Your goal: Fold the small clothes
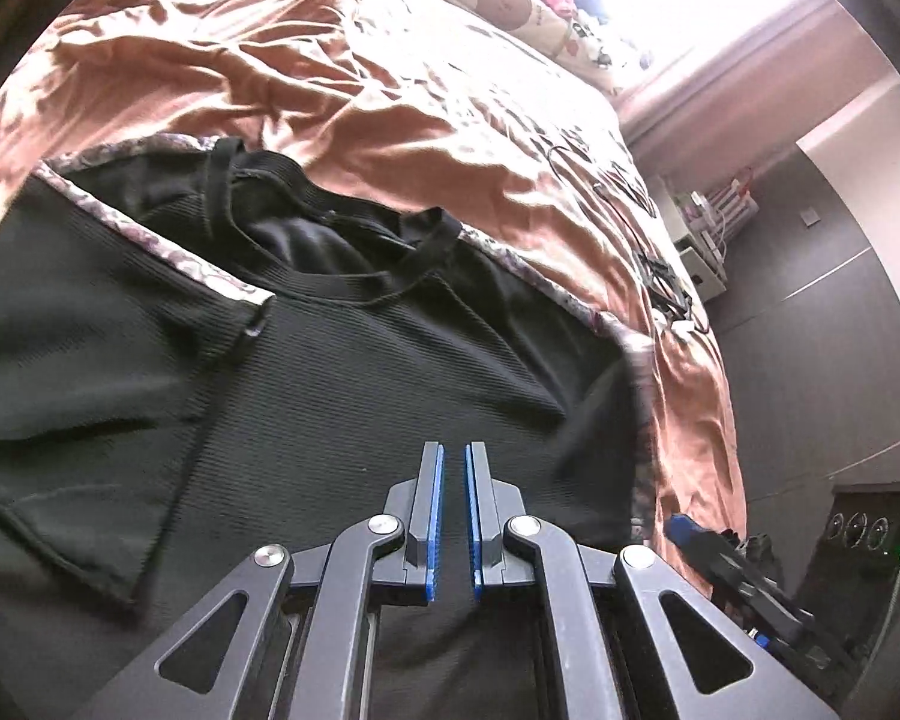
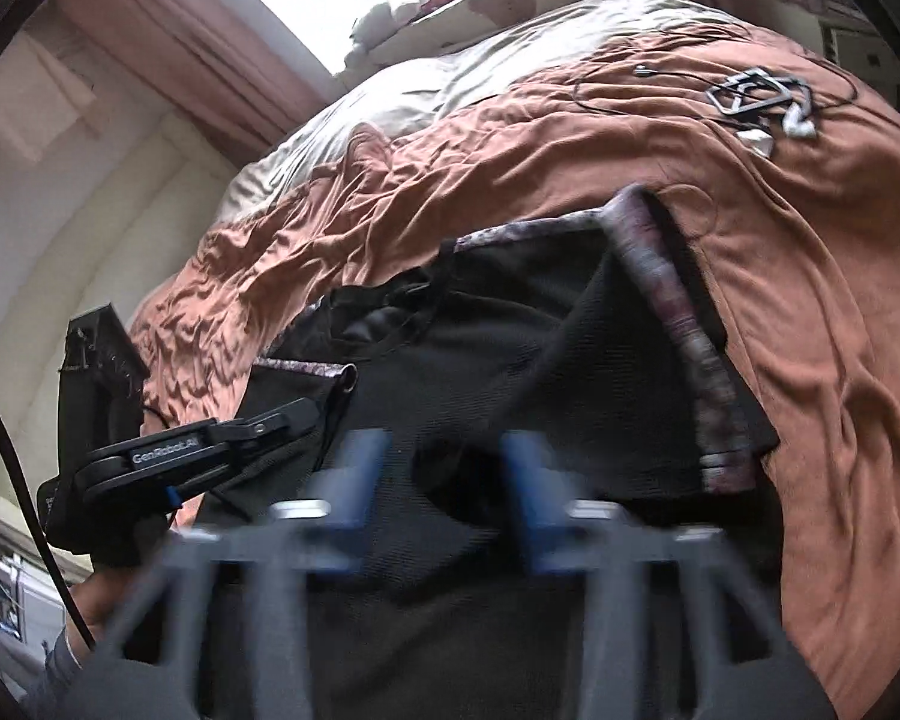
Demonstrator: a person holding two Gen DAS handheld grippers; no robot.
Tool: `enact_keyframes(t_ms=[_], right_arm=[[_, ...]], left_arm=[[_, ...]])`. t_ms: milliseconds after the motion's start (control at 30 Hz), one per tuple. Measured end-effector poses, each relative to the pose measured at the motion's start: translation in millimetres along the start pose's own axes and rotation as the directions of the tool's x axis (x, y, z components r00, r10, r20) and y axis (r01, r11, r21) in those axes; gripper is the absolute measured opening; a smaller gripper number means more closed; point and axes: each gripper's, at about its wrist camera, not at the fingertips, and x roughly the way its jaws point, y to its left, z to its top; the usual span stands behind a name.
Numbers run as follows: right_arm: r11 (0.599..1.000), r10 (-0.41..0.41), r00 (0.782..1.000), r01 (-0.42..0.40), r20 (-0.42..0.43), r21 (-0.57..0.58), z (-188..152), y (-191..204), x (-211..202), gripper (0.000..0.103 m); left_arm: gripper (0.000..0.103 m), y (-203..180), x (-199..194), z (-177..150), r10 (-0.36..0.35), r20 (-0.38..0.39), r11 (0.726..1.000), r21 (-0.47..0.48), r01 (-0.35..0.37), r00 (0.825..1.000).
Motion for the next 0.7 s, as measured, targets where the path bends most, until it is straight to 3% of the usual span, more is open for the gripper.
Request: enact_keyframes(t_ms=[133,433,533,567,600,700], right_arm=[[1.000,0.013,1.000,-0.013,-0.011,0.016,-7.1,-5.0,-7.3,0.075],[0.993,-0.074,0.996,0.068,0.057,0.097,-39.0,-42.0,-39.5,0.075],[0.985,-0.083,0.993,0.068,0.085,0.157,-43.4,-61.2,-49.2,0.072],[0.983,-0.088,0.992,0.071,0.095,0.172,-45.7,-65.9,-52.0,0.070],[0.978,-0.100,0.989,0.078,0.106,0.191,-47.8,-72.6,-54.3,0.066],[0.972,-0.119,0.987,0.093,0.109,0.216,-52.3,-86.6,-55.4,0.052]], left_arm=[[0.006,-0.7,-5.4,-0.5,0.008,0.008,1.000,0.015,-0.008,1.000],[0.007,-34.1,11.4,-10.6,0.013,-0.027,0.992,0.123,-0.009,1.000],[0.020,-51.6,22.9,-17.1,0.007,-0.046,0.986,0.166,0.000,0.999],[0.030,-58.6,27.5,-19.4,0.012,-0.051,0.983,0.184,-0.002,0.999],[0.040,-64.2,30.6,-21.2,0.014,-0.054,0.980,0.197,-0.003,0.998],[0.050,-84.3,41.8,-28.3,0.006,-0.061,0.970,0.242,0.009,0.998]])
